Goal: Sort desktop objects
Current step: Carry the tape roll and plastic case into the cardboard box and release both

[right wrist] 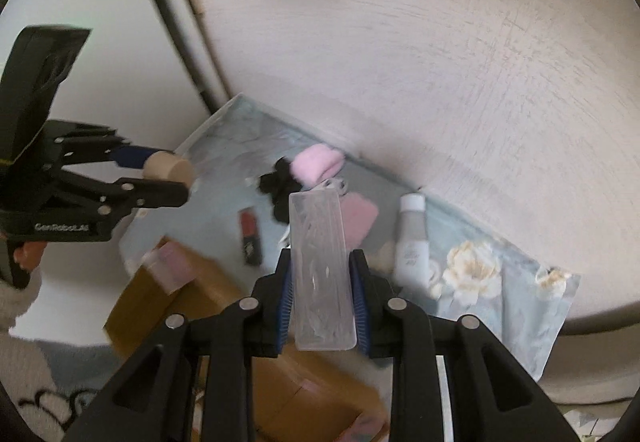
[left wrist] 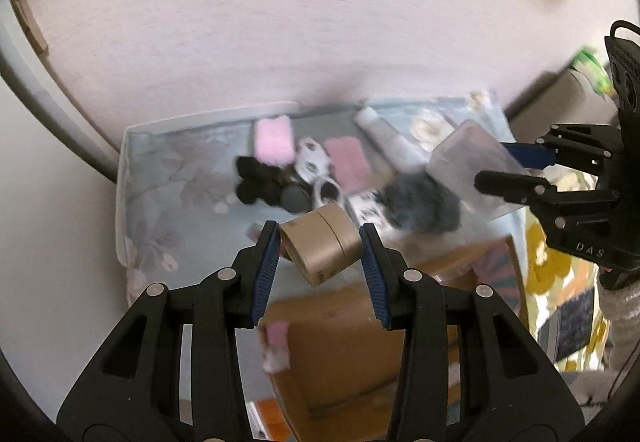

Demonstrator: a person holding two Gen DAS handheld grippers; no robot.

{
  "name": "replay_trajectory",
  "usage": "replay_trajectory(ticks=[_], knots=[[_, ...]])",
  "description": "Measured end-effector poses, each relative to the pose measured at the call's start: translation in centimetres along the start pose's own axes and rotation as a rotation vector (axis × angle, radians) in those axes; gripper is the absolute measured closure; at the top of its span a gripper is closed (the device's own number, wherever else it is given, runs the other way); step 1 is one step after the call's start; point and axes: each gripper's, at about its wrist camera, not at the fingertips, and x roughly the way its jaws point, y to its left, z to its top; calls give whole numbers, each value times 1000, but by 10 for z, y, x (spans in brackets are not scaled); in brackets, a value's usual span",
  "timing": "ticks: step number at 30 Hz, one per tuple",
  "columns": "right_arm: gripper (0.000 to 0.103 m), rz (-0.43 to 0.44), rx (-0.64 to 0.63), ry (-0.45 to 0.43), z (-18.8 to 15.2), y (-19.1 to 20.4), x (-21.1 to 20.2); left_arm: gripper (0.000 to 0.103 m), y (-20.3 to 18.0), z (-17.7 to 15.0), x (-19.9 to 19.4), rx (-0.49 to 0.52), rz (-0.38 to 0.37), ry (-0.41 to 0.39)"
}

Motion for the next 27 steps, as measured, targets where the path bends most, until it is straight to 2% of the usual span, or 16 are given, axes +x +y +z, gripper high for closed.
replay_trajectory(ticks=[7,12,16,21,27], knots=[[78,30,2,24,-48,25,-18,66,-27,-41,0,42,-43,41],[78,30,-1,74,-82,38,-9,66,-41,-73,15,62,-49,90],[78,28,5,133,-108,42,13,66,-49,-94,34,71,-41,134],[78,22,29,174,-126,37,30,66,-60,-111,62,115,-20,189],[78,15,56,210,-136,29,44,66,-66,-122,83,113,-11,236]])
